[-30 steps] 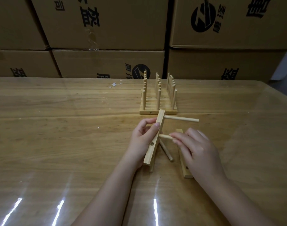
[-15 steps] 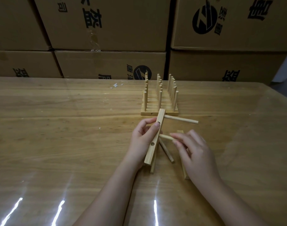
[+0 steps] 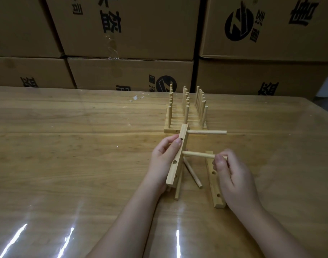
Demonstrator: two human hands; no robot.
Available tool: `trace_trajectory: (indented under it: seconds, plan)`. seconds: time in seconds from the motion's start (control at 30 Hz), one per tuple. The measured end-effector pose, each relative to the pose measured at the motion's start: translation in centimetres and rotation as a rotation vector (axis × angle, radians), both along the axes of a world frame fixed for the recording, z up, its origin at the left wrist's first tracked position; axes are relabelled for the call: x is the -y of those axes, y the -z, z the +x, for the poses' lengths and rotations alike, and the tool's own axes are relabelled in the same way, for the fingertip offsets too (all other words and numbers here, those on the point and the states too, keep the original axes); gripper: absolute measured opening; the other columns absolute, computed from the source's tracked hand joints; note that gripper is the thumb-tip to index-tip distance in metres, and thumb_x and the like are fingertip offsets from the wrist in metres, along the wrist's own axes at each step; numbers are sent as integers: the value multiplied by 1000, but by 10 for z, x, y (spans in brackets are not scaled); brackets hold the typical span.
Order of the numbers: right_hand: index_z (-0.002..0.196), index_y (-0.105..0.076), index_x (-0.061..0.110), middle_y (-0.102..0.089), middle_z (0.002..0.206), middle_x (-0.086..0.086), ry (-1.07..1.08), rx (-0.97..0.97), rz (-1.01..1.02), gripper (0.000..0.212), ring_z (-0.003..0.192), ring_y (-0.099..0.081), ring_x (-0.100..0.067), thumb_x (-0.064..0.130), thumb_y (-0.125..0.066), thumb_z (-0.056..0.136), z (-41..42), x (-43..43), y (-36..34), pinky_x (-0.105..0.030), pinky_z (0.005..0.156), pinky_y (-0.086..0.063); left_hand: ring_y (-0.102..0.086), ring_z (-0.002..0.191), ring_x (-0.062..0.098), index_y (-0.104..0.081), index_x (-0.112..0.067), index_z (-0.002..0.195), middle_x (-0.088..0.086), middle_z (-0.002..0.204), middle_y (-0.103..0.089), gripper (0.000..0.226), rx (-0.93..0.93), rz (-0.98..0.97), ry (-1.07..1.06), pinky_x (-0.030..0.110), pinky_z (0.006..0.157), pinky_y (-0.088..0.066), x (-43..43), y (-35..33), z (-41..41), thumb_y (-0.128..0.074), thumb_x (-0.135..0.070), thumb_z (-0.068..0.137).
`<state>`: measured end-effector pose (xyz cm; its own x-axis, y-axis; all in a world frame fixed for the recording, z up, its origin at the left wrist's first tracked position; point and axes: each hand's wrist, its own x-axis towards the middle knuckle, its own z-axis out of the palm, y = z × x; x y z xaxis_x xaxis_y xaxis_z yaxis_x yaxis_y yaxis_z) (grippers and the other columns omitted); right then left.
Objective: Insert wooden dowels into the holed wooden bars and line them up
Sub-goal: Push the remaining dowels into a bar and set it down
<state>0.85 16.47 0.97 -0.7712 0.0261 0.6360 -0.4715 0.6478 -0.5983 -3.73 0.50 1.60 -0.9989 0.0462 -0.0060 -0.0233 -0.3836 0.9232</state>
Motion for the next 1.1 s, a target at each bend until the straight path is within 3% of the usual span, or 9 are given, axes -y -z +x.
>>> trace_trajectory:
  seconds: [0.23,0.57,1.1]
  plan:
    - [85,-50,24,-51,65,7,-33,42,17,31,58,-47,-5,44,-28,92,-1,-2,1,-13,53,-32,-66,75,12,-69,-19,103,5,88,-71,15,-9,8,21,24,68,-53,2,-2,0,-62,-21,90]
    - [81,-46,24,-46,70,14,-38,-8,82,27,74,-48,-2,38,-27,94,-2,-2,-4,-13,61,-36,-68,69,8,-70,-16,109,1,79,-74,21,14,25,59,19,60,-52,6,-4,2,-63,-20,89]
    - [76,-43,28,-44,62,14,-19,26,51,27,66,-49,-1,42,-27,91,0,1,-4,-9,56,-34,-70,80,6,-74,-28,93,-3,89,-76,13,-3,-54,-23,15,63,-51,4,-2,1,-65,-20,88]
